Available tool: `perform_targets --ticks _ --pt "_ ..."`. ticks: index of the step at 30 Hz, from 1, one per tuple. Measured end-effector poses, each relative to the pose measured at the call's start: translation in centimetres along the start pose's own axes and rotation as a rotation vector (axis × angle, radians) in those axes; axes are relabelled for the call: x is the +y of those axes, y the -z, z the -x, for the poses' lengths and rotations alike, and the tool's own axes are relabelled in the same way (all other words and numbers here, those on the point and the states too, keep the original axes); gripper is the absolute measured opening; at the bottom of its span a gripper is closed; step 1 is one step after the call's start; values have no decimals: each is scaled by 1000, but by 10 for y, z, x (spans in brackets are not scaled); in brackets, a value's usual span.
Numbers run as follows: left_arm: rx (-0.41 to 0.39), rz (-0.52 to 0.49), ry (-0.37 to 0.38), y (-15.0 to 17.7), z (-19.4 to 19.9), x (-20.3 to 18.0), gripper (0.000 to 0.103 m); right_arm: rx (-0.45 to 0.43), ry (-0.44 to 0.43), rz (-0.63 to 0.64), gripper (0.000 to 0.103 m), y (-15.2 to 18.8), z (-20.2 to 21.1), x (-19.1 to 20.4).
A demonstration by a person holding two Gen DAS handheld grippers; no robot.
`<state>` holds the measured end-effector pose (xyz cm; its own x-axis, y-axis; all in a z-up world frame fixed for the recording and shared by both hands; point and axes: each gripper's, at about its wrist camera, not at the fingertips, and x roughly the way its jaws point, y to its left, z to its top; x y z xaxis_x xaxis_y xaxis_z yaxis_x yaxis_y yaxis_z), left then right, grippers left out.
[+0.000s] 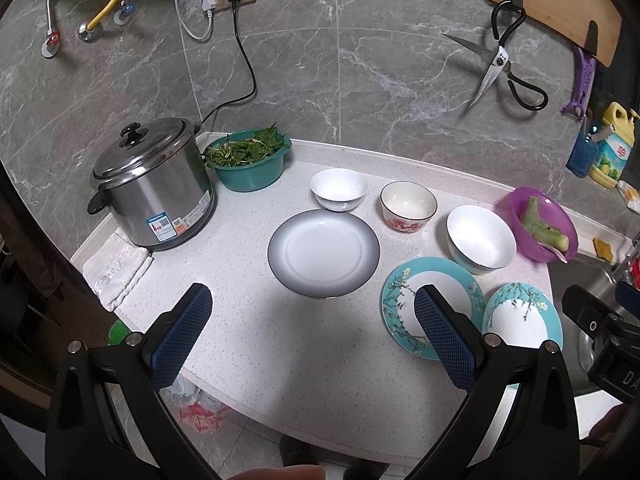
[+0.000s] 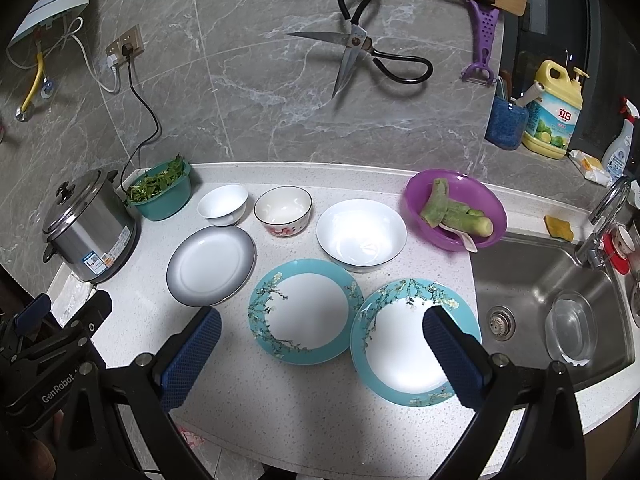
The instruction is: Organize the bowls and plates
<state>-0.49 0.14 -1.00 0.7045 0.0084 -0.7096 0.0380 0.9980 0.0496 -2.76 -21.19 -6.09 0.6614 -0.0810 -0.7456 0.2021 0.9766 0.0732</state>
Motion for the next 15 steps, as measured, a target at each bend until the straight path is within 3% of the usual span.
perform_targets --ticks 15 --pt "2 -1 -1 3 1 0 103 1 1 1 103 3 1 2"
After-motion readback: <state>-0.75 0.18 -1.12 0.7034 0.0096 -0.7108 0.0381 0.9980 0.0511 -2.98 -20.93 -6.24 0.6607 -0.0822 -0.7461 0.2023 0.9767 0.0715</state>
